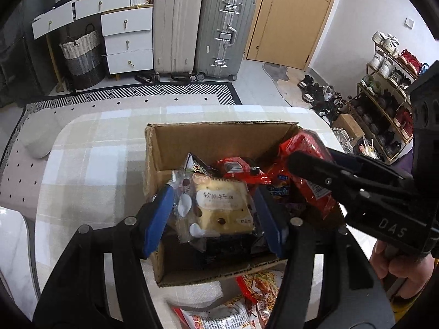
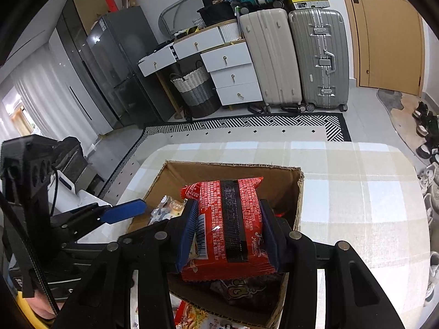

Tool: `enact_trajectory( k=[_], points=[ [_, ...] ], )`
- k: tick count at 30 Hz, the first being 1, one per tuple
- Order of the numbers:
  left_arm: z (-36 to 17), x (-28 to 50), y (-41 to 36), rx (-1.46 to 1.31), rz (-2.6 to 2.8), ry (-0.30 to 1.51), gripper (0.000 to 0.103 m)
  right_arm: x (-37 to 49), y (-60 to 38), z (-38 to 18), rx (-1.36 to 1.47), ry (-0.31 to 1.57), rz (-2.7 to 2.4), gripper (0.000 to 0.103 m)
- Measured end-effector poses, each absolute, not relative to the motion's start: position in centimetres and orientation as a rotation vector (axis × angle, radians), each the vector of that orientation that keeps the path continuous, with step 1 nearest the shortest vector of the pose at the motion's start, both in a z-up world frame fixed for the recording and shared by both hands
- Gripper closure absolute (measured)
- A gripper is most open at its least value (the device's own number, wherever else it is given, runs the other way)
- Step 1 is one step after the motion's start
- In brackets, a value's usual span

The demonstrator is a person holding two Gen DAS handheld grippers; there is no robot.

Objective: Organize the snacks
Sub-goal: 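Lower the cracker pack and red noodle pack into the box, opening both tools, then withdraw both tools from the box back toward the two remaining bags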

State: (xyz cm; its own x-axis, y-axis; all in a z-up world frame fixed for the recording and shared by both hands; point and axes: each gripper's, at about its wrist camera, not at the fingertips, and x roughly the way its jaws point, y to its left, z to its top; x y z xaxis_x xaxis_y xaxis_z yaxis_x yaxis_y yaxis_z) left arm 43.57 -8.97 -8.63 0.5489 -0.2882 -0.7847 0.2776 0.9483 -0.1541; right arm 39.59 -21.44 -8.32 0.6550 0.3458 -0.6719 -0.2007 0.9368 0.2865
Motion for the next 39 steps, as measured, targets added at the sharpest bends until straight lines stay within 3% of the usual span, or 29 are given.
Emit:
enact_trajectory(
  k=[13,22,26,31,39],
  points=[
    [-6.2,41.1,-8.1,-0.001,-0.298,0.907,0.043,39.0,-20.7,-7.7,0.167,0.794,0.295,0.057],
    [-2.2,36.0,-7.3,0.008,-0.272,0.853,0.041,34.5,-20.3,-3.4,0.171,0.716,0.321,0.056],
    [0.3,32.4,-6.6,0.004,-0.258,0.793,0.025,30.9,-19.7,-0.6,0.149,0.653,0.338,0.053],
    [3.4,26.7,-5.9,0.0,-0.244,0.72,0.024,25.4,-18.9,2.8,0.117,0.57,0.366,0.052],
    [7.3,16.9,-5.0,0.006,-0.215,0.612,0.021,16.2,-18.0,5.8,0.102,0.46,0.406,0.035]
  ],
)
